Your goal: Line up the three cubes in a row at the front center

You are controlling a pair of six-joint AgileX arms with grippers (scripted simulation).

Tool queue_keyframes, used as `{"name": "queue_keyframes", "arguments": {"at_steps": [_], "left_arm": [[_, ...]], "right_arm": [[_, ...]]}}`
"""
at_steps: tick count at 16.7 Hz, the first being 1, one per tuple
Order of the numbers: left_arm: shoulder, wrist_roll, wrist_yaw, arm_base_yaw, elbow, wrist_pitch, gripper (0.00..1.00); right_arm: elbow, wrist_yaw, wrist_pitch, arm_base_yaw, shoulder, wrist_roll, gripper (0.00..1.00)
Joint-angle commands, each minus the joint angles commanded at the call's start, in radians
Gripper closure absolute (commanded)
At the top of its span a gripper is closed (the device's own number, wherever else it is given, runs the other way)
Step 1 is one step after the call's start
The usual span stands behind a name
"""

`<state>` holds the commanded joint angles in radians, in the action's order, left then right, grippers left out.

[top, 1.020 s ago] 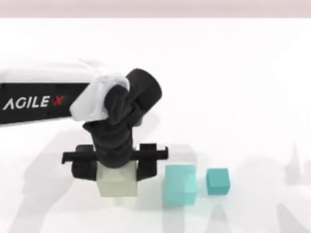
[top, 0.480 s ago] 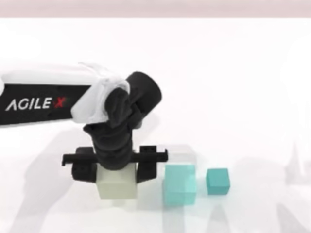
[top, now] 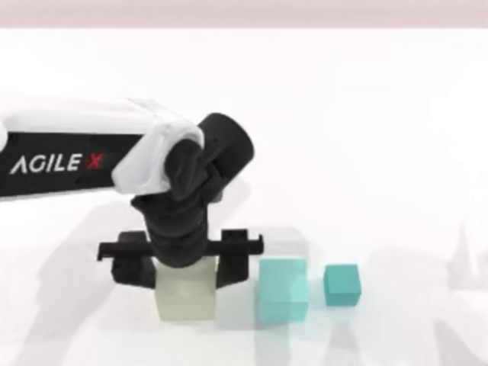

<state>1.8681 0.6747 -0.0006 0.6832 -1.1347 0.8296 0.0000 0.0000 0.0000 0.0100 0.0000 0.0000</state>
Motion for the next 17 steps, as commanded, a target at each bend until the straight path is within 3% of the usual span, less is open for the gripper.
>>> {"name": "queue_keyframes", "arguments": {"at_steps": [2,11,17], "left_arm": [[0.0,0.0,0.0,0.0,0.0,0.0,0.0],[-0.002,0.0,0.0,-0.001,-0.003,0.004,0.0],[-0.061,0.005,0.0,-0.012,-0.122,0.192,0.0]], "right_arm": [[0.0,0.0,0.0,0.0,0.0,0.0,0.0],[0.0,0.0,0.0,0.0,0.0,0.0,0.0],[0.0,0.0,0.0,0.0,0.0,0.0,0.0]]}}
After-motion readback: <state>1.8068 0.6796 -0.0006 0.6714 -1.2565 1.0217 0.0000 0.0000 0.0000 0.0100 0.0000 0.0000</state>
